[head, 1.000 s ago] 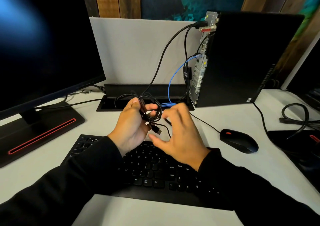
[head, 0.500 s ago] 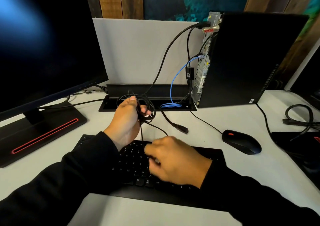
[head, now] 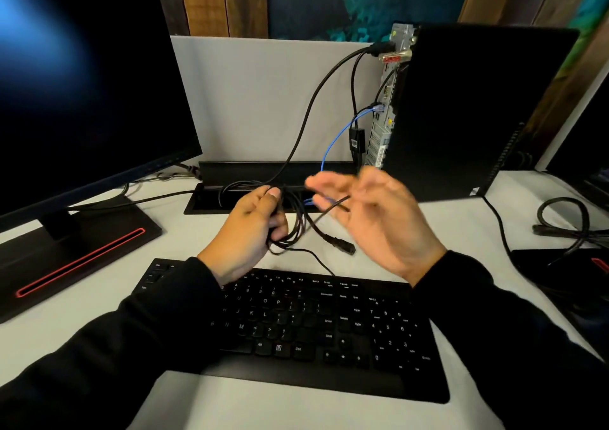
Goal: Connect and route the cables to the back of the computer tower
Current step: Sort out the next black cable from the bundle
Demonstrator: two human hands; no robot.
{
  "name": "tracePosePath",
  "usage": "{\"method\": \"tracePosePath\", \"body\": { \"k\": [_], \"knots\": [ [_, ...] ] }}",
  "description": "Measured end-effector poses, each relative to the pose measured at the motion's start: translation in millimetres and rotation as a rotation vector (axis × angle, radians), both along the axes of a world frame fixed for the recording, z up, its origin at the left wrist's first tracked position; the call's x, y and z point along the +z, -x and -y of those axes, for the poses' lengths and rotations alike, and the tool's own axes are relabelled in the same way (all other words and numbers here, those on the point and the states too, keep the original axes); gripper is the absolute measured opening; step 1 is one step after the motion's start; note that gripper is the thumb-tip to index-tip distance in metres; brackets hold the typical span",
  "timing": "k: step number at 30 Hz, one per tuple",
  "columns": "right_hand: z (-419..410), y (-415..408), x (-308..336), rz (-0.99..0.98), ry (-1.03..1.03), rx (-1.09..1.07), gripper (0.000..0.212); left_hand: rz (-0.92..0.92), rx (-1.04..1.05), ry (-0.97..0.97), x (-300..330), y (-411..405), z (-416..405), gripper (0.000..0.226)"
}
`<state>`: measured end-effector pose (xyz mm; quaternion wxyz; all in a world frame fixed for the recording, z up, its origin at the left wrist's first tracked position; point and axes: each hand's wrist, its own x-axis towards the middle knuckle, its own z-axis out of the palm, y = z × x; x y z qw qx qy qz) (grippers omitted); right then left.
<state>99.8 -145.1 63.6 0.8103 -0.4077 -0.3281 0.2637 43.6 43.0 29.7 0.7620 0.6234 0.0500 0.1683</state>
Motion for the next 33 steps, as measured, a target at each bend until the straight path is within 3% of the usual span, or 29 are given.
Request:
{"method": "tracePosePath", "body": {
  "k": [2, 5, 7, 10, 14, 18, 19, 23, 25, 30, 33],
  "knots": [
    [5, -14, -3, -0.277, -0.079, -0.150, 0.030, 0.046, -0.089, -0.084, -1, 2, 5, 0.039],
    [4, -22, -15, -0.372, 0.051, -0.279, 0.023, 0.080, -0.196, -0.233, 0, 7, 15, 0.036],
    [1, -20, -19, -0.123, 0.263, -0.301, 0.017, 0.088, -0.241, -0.289, 1, 10, 23, 0.037],
    [-1, -19, -14, 0.357, 0.522, -0.299, 0.032, 0.096, -0.258, -0.307, 5, 13, 26, 0.038],
    [6, -20, -10, 0.562, 0.549, -0.376, 0.013, 0.098, -0.229, -0.267, 6, 11, 20, 0.037],
    [10, -15, -20, 0.972, 0.530, -0.571, 0.008, 0.037, -0.097, 0.221, 14, 5, 20, 0.043],
    [9, -13, -26, 1.068, 0.542, -0.586, 0.005, 0.017, -0.067, 0.267, 15, 5, 19, 0.039],
    [10, -22, -49, 1.178, 0.617, -0.579, 0.003, -0.079, 0.021, 0.119, 9, 2, 17, 0.032],
    [14, -24, -52, 1.239, 0.654, -0.561, 0.011, -0.065, 0.052, 0.168, 9, 1, 12, 0.031],
    [8, -7, -53, 1.546, 0.627, -0.608, 0.028, 0.045, 0.017, 0.148, 9, 3, 14, 0.060],
    [2, 2, -57, 1.590, 0.616, -0.687, 0.029, 0.024, 0.090, 0.201, 12, 4, 16, 0.043]
  ]
}}
